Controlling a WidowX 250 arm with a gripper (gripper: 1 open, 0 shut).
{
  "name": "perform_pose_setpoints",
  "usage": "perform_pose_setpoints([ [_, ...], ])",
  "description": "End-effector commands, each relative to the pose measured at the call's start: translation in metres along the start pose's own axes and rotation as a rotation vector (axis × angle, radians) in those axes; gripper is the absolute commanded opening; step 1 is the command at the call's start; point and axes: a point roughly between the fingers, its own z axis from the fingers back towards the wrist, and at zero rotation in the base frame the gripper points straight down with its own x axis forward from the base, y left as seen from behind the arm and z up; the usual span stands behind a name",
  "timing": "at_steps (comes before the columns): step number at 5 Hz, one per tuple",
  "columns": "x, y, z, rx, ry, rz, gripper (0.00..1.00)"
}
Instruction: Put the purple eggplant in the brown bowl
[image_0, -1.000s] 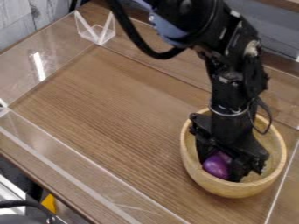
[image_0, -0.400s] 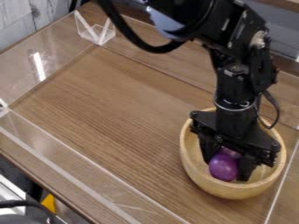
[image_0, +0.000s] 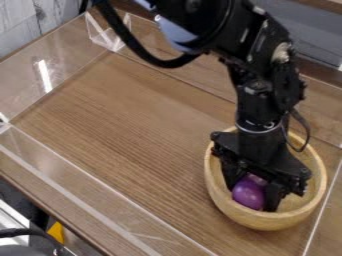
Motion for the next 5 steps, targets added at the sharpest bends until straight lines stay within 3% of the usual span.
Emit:
perform_pose_setpoints([
  [1,0.008,0.000,0.014,-0.019,-0.054,-0.006,0.00],
  [4,0.015,0.029,0.020,-0.020,-0.063,0.047,0.00],
  [5,0.014,0.030,0.033,-0.018,-0.053,0.053,1.00],
])
